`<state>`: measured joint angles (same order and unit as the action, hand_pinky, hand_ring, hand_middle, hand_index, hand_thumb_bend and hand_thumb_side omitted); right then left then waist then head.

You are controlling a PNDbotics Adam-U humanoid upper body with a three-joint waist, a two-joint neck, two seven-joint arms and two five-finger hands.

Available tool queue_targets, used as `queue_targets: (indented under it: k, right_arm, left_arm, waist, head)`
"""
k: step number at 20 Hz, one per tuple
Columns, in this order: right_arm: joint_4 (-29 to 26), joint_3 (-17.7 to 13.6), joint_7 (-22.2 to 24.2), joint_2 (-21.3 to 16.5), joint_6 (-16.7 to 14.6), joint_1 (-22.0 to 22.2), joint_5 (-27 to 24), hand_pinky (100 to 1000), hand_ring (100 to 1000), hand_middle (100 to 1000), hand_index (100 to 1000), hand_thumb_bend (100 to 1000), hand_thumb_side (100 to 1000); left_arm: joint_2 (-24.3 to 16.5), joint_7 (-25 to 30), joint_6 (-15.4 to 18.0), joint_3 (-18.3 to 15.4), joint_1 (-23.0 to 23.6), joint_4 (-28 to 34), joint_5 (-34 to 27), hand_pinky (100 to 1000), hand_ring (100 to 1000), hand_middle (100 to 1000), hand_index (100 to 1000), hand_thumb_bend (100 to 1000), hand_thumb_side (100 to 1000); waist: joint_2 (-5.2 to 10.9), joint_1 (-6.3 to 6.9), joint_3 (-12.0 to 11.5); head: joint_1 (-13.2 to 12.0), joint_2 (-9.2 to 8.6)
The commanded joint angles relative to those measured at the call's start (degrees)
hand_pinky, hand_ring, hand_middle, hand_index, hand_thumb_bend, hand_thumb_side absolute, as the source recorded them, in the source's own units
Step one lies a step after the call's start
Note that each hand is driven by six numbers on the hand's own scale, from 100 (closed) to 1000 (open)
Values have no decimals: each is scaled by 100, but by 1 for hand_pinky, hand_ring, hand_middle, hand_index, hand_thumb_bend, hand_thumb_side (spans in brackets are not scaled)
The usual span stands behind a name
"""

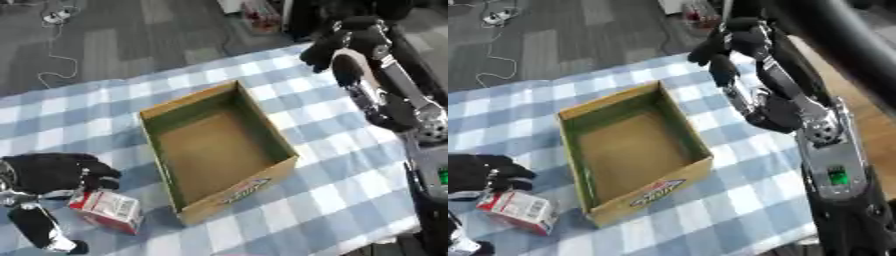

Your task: Pick up objects on the table and place them in the box.

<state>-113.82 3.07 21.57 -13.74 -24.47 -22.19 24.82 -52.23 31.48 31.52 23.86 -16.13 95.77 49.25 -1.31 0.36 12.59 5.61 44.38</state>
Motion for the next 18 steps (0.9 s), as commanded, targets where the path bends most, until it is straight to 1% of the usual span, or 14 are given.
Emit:
queue_targets:
  k: [1,3,4,5,6,7,8,9,11,12,14,16,17,18]
  right_arm:
    - [-77,-18,15,-43,-3,-98,-26,394,441,512,680,100,1000]
    - [-77,-17,17,-43,-4,-98,-29,394,441,512,680,100,1000]
    - [-77,-18,17,-43,-4,-98,-30,394,441,512,680,100,1000]
    - [-77,-18,17,-43,-5,-98,-32,394,441,512,680,100,1000]
    - [-77,-19,17,-43,-5,-97,-35,394,441,512,680,100,1000]
    - [-77,-20,17,-44,-5,-96,-36,394,441,512,680,100,1000]
    - [-77,-21,17,-46,-4,-94,-36,394,441,512,680,100,1000]
    - [-77,-22,16,-47,-4,-93,-37,394,441,512,680,100,1000]
    - [-77,-24,15,-48,-3,-92,-39,394,441,512,680,100,1000]
    - [-77,-24,15,-48,-3,-92,-40,394,441,512,680,100,1000]
    - [-77,-25,15,-49,-4,-92,-43,394,441,512,680,100,1000]
    - [-77,-26,14,-51,-4,-90,-44,394,441,512,680,100,1000]
    - [-77,-27,14,-52,-4,-89,-45,394,441,512,680,100,1000]
    - [-77,-26,15,-54,-4,-88,-45,394,441,512,680,100,1000]
  left_arm:
    - [-67,1123,1170,-40,-81,-29,109,1000,909,962,1000,391,818]
    - [-44,1097,1147,-53,-75,-59,167,990,821,921,1000,362,798]
    - [-29,1071,1132,-63,-71,-71,193,850,725,872,993,318,777]
    - [-18,1035,1118,-70,-68,-80,219,664,576,807,976,252,794]
    - [-5,950,1096,-87,-69,-72,239,563,493,748,956,207,808]
    - [0,830,1088,-97,-65,-57,254,420,385,646,911,126,825]
    - [9,639,1088,-119,-57,-33,234,342,318,586,865,100,805]
    - [3,442,1094,-134,-42,-21,223,220,220,495,778,100,786]
    - [10,10,1087,-172,-4,-31,131,100,126,416,689,100,782]
    - [10,-155,1089,-175,16,-56,91,100,100,382,608,100,778]
    - [6,-347,1103,-173,37,-119,65,100,100,317,527,100,757]
    - [5,-465,1123,-176,48,-149,87,100,100,266,490,100,732]
    - [3,-519,1133,-178,55,-154,108,100,100,193,454,100,707]
    - [5,-586,1150,-176,66,-155,109,100,100,164,441,100,695]
  waist:
    - [51,7,5]
    - [51,6,3]
    - [52,4,2]
    - [52,4,2]
    - [53,3,-1]
    - [54,2,-3]
    - [55,2,-7]
    - [55,2,-9]
    - [54,2,-13]
    - [53,2,-14]
    - [54,1,-14]
    - [54,0,-16]
    - [54,0,-17]
    - [54,-1,-19]
  head:
    - [64,-26]
    - [67,-26]
    - [71,-26]
    - [73,-26]
    - [76,-26]
    - [78,-26]
    - [82,-26]
    - [84,-26]
    - [91,-26]
    - [91,-26]
    - [92,-26]
    - [96,-26]
    - [97,-26]
    - [96,-26]
